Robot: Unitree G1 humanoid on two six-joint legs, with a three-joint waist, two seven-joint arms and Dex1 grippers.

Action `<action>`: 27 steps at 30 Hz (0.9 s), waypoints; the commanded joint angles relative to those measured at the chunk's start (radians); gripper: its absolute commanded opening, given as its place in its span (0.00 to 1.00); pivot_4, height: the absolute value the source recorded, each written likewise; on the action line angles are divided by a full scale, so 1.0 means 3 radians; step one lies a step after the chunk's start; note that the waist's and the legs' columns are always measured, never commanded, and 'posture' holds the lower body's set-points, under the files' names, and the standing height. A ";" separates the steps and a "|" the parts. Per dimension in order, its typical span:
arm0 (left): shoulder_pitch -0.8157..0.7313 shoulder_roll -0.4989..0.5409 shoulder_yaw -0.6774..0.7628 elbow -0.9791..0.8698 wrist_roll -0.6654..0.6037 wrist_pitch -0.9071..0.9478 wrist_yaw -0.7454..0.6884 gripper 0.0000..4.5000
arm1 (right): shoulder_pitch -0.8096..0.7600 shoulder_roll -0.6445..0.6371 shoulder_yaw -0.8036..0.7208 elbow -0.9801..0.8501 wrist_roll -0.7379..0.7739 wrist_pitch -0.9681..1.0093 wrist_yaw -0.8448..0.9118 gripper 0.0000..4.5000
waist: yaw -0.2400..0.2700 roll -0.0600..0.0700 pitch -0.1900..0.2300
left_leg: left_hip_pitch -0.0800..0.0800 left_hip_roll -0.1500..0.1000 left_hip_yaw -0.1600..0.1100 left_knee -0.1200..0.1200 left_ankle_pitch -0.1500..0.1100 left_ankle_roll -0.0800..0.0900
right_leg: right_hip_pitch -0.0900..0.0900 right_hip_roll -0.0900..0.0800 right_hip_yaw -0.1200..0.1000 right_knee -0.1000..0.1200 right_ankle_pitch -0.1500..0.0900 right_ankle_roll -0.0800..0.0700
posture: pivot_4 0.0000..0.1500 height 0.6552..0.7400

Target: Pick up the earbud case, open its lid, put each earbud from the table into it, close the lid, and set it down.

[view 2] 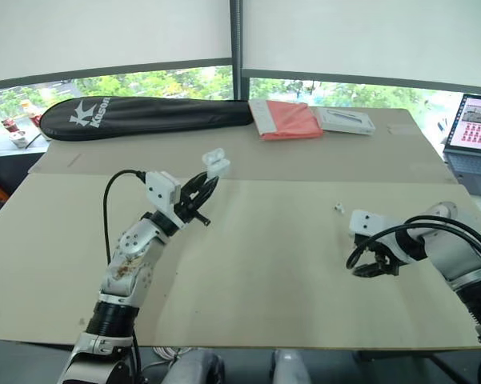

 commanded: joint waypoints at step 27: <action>0.0040 0.0030 0.0016 -0.0153 -0.0001 -0.0023 0.0076 0.10 | -0.0015 0.0069 0.0025 0.0191 -0.0256 -0.0403 0.0003 0.44 | 0.0001 0.0000 0.0000 | 0.0001 0.0000 0.0000 0.0007 -0.0001 0.0002 | 0.0006 0.0000 -0.0001 0.0001 0.0000 0.0000 | 1.00 1.00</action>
